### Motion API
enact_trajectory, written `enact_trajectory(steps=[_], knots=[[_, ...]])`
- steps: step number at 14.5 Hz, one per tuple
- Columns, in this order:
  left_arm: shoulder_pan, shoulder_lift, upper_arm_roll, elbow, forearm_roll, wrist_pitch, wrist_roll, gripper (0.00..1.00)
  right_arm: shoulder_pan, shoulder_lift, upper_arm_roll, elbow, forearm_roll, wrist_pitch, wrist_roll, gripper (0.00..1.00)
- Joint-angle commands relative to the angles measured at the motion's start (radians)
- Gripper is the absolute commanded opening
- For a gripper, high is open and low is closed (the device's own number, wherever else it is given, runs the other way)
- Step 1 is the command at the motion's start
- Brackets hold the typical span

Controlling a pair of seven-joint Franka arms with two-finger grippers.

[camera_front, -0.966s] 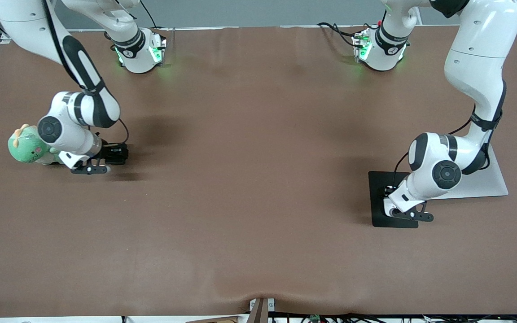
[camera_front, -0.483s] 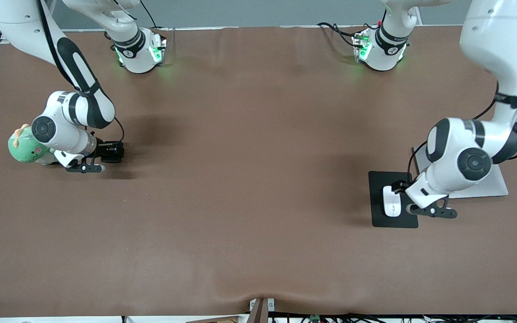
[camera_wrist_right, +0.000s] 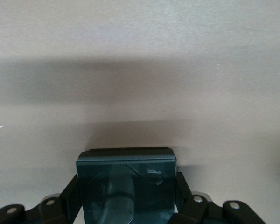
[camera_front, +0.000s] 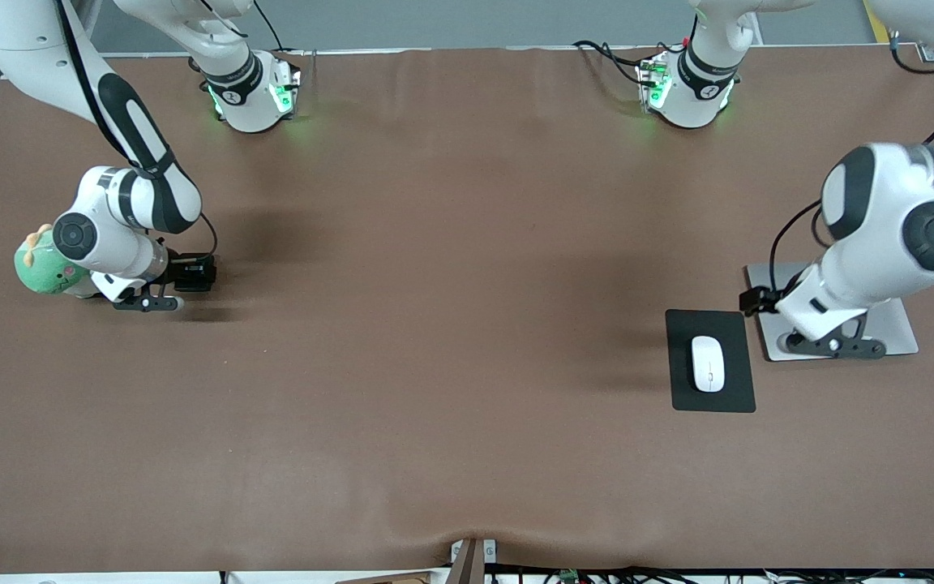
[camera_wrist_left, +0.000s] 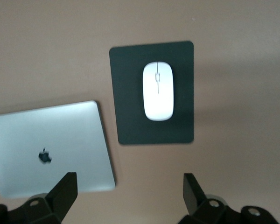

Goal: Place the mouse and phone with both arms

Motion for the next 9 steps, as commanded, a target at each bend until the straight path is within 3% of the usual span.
enact_trajectory(steps=[1,5,9], knots=[[0.015,-0.056,-0.014,0.047,-0.022,-0.152,0.013,1.00,-0.011,-0.009,0.017,0.045,-0.022,-0.064,0.002,1.00],[0.015,-0.091,-0.014,0.191,-0.059,-0.290,0.013,1.00,0.008,0.035,0.039,0.306,-0.003,-0.346,0.012,1.00],[-0.017,-0.207,0.038,0.216,-0.109,-0.390,0.016,1.00,0.060,0.068,0.045,0.492,0.055,-0.422,0.035,1.00]])
